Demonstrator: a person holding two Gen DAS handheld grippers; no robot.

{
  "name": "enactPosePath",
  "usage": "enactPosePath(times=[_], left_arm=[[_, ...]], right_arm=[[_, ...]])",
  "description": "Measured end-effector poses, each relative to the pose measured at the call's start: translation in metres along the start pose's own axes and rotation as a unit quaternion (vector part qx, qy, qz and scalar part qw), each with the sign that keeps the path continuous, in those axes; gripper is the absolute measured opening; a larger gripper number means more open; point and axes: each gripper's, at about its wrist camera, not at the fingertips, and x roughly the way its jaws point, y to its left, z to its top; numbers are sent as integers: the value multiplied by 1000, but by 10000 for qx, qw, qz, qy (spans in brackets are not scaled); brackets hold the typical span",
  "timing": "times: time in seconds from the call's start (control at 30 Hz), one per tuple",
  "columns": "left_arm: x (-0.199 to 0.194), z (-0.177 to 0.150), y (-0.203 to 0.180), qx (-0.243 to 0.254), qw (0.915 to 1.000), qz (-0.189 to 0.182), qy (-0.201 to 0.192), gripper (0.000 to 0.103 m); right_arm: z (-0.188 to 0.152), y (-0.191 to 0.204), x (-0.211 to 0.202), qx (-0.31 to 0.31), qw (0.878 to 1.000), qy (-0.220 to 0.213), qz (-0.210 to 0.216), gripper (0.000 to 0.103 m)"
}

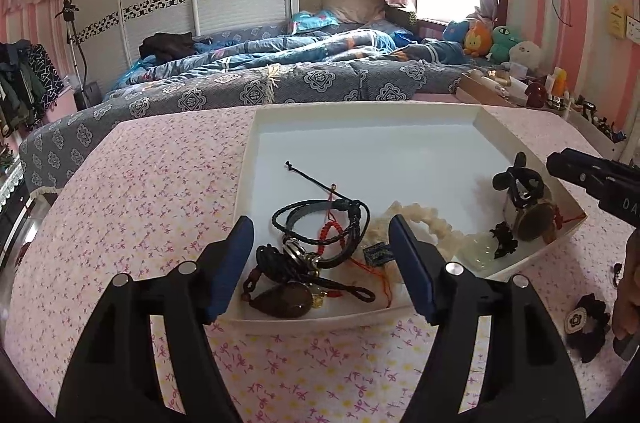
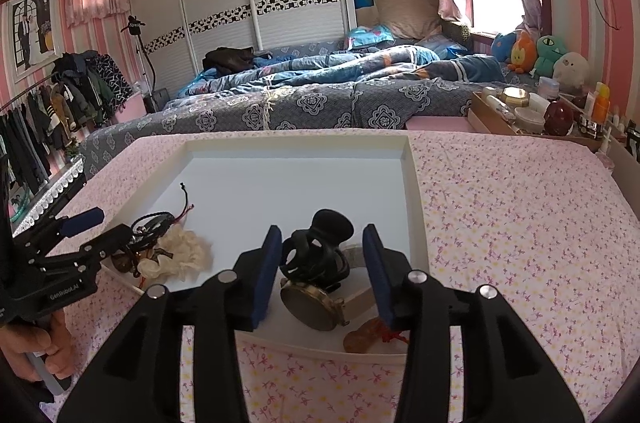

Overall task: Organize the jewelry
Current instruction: 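Withdraw both tools from the tray toward the black beaded bracelet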

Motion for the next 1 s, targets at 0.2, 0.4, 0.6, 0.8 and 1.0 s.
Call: enactPosePath(times=[0.2,0.4,0.6,0.8,1.0], left_arm=[[-12,15,6,-341,9993,175,52,76],[-34,14,-15,-392,9992,112,-15,78],[-64,5,-60,-121,9995,-195,-199,89],[-60,-32,-109,-207,9975,-472,490,89],[-62,-61,-151,-123,9976,23,680,97]], right_arm=[[13,-13,-16,110,9997,-181,-77,45],[16,-34,-45,97,9995,-266,-133,49],[-13,-68,-73,-140,9991,18,-408,50],[-58,-104,-96,-174,9977,339,-558,50],[-78,-111,-100,-179,9985,490,-149,53]])
